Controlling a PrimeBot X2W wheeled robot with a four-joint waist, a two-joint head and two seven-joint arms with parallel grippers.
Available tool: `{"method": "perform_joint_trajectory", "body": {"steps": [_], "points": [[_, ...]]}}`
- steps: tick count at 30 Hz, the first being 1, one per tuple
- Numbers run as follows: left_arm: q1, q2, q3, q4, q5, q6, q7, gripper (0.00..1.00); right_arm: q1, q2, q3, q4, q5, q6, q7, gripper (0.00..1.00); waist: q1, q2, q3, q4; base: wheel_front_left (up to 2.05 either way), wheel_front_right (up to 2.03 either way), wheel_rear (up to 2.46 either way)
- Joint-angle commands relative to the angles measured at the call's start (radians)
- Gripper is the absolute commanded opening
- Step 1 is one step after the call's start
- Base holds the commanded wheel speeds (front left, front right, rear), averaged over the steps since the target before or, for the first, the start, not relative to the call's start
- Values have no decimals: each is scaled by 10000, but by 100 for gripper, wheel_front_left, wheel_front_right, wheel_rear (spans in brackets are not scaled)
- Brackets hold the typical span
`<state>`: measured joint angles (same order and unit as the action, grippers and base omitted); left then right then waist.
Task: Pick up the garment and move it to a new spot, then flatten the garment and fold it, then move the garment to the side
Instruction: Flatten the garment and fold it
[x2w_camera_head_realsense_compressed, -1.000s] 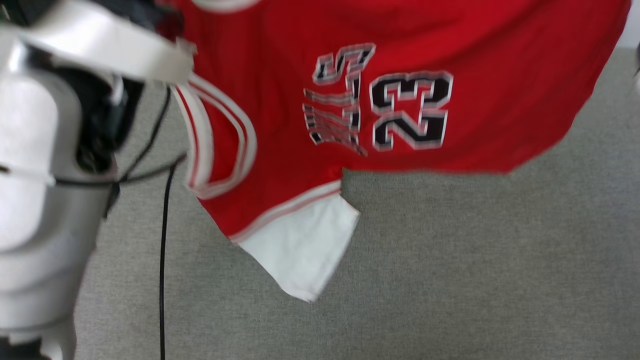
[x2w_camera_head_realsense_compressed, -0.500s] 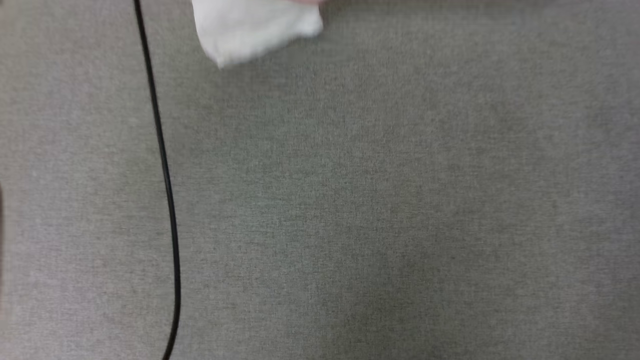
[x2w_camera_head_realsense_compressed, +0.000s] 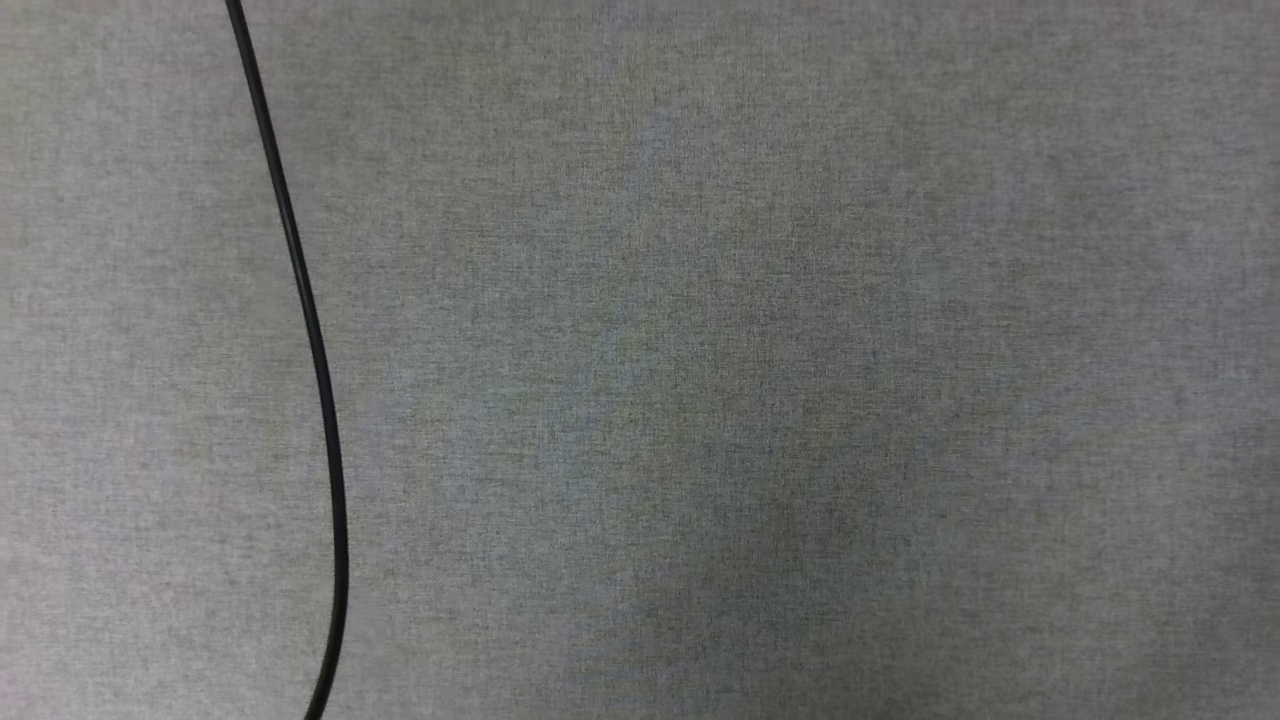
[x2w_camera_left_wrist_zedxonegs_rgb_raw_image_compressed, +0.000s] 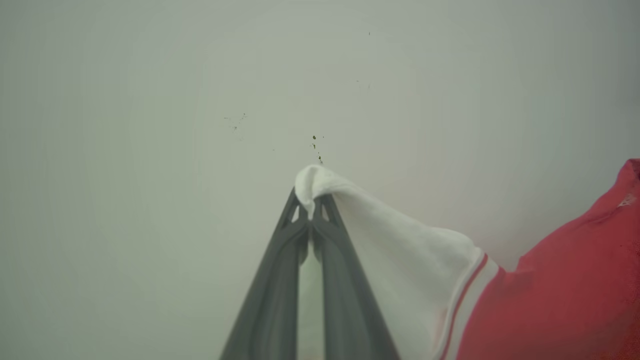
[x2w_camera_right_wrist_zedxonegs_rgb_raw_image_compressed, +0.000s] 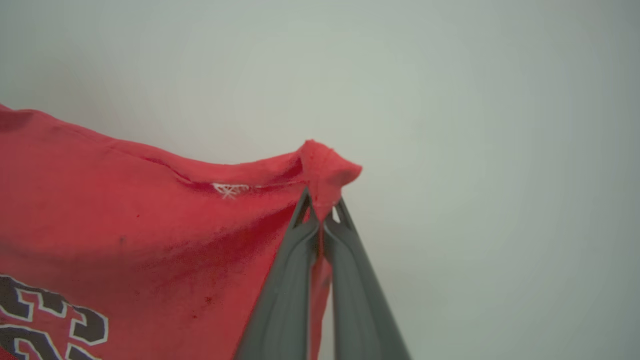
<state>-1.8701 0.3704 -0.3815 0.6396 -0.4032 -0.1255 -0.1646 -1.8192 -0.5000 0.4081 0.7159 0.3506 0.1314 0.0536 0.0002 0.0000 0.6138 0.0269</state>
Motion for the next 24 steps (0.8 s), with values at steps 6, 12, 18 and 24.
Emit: {"method": "perform_joint_trajectory", "body": {"steps": [6, 12, 18, 24], "points": [[1128, 56, -304, 481, -474, -41, -581, 0, 719, 276, 667, 949, 604, -15, -758, 0, -2, 0, 260, -12, 0, 0, 0], [2910, 229, -713, 138, -882, -40, -839, 0, 2026, 366, 1615, 1082, 1386, -14, -1442, 0, -2, 0, 108, -15, 0, 0, 0], [5342, 535, -689, -947, -1195, 128, -944, 0, 3699, 4, 2699, 538, 2256, -15, -1856, 0, -2, 0, -285, -40, 0, 0, 0], [8376, 707, -470, -2434, -1489, 859, -997, 0, 5656, -584, 3384, -250, 3095, -15, -2147, 0, -2, 0, -986, 34, 0, 0, 0]]}}
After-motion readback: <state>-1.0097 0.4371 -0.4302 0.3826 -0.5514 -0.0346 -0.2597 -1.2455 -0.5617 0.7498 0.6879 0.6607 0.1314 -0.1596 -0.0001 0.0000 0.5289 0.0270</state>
